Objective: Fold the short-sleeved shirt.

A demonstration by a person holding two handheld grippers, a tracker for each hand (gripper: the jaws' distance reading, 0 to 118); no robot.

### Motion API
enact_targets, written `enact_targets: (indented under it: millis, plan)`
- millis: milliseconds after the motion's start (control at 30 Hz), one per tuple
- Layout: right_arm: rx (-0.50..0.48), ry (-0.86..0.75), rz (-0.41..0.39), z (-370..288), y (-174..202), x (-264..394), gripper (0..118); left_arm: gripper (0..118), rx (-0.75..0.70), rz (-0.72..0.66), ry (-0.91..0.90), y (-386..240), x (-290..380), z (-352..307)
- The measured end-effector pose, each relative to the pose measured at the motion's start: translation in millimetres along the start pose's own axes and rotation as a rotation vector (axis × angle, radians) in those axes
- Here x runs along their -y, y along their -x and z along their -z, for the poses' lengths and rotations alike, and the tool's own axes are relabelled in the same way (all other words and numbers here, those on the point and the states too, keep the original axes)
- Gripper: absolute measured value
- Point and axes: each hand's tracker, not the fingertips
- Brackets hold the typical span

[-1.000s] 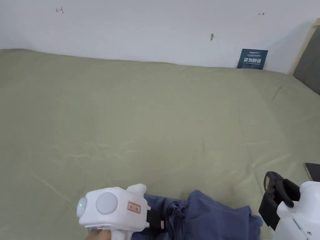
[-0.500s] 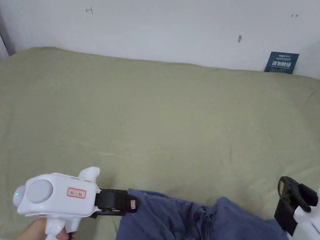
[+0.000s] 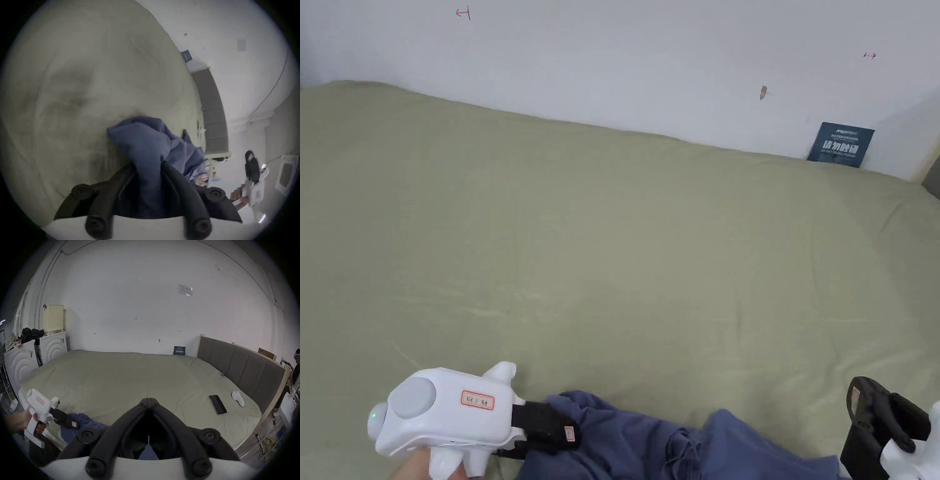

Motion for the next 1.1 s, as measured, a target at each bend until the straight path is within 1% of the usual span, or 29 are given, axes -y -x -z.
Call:
enact_targets:
  millis: [33,100,133,167,200,233,300,333,367,400,467,533,567,600,667,733,767,833,867,900,933,967,1000,1033,1067,1100]
  plan:
    - [-0.006,-0.006,0.003,-2.9,-1.0,-1.2,0,14,-0.003,-0.030,-0.021,-4.1,1.4,-9.3]
    - [-0.006,-0.017,-0.011,-5.6,-1.6,-3.6,0,14,-0.059,0.015,-0.078,-8.5,1.0,-29.3]
    - [-0.009,-0.025,-0.014,-6.6,-2.0,-5.3,0,14,-0.065,0.017,-0.093,-10.5,1.5,-42.9]
    - [-0.012,-0.032,-0.010,-6.8,-2.4,-7.3,0,14,-0.063,-0.003,-0.116,-11.5,3.8,-59.1]
    - [-0.018,-0.040,-0.004,-7.0,-2.5,-8.9,0,14,-0.092,-0.026,-0.166,-12.4,5.4,-74.9]
    - [-0.025,-0.050,0.003,-7.2,-1.8,-10.4,0,14,-0.143,-0.032,-0.212,-12.4,5.6,-98.1]
    - [-0.047,-0.065,0.012,-7.0,0.0,-12.1,0,14,-0.219,0.010,-0.276,-16.7,8.8,-140.3]
    - [-0.072,-0.068,0.016,-6.3,1.2,-12.4,0,14,-0.298,0.037,-0.315,-22.4,11.7,-163.0]
    - [-0.083,-0.068,0.013,-5.6,2.5,-12.5,0,14,-0.340,0.044,-0.341,-39.0,20.9,-182.3]
    - [-0.091,-0.071,0.011,-4.3,4.2,-11.9,0,14,-0.375,0.060,-0.347,-47.3,22.8,-194.3]
    - [-0.113,-0.075,0.012,-3.0,7.4,-11.0,0,14,-0.519,0.150,-0.356,-75.4,26.7,-205.8]
    - [-0.131,-0.077,0.032,-3.1,9.6,-10.3,0,14,-0.606,0.188,-0.336,-99.0,27.4,-198.3]
    - [-0.136,-0.079,0.042,-5.2,10.3,-9.7,0,14,-0.618,0.194,-0.311,-112.2,26.6,-190.4]
    - [-0.139,-0.080,0.046,-7.7,10.2,-9.2,0,14,-0.621,0.199,-0.298,-124.0,26.4,-180.3]
    - [-0.138,-0.085,0.044,-13.1,8.7,-7.2,0,14,-0.622,0.267,-0.251,-142.7,23.0,-154.6]
    - [-0.128,-0.083,0.044,-17.0,5.0,-5.9,0,14,-0.630,0.296,-0.205,-169.9,24.7,-123.8]
    - [-0.127,-0.081,0.044,-18.5,2.9,-5.3,0,14,-0.632,0.315,-0.181,-174.0,27.3,-110.1]
    - [-0.097,-0.085,0.021,-21.2,2.7,-3.2,0,14,-0.611,0.368,-0.113,-189.9,28.9,-77.7]
    - [-0.100,-0.086,0.023,-22.5,1.9,-2.6,0,14,-0.603,0.379,-0.095,-195.1,29.6,-63.0]
    - [-0.103,-0.086,0.027,-24.0,0.2,-2.6,0,14,-0.604,0.358,-0.107,-191.9,27.8,-47.7]
    - [-0.112,-0.085,0.038,-24.1,-0.5,-2.1,0,18,-0.608,0.381,-0.079,-194.2,27.9,-29.2]
    - [-0.112,-0.083,0.040,-24.0,-0.4,-1.7,0,46,-0.616,0.416,-0.060,-195.2,29.5,-13.6]
    - [-0.109,-0.078,0.036,-24.1,0.1,-1.5,0,83,-0.612,0.462,-0.046,-195.6,32.0,4.5]
    - [-0.109,-0.073,0.030,-24.6,-0.3,-1.3,0,112,-0.546,0.487,-0.028,-196.3,40.3,16.8]
    - [-0.111,-0.071,0.029,-24.7,-0.6,-1.1,0,118,-0.507,0.492,-0.003,-194.5,40.9,26.5]
    - [-0.113,-0.065,0.031,-25.2,-1.6,-1.1,0,118,-0.490,0.463,-0.009,-192.4,38.7,30.2]
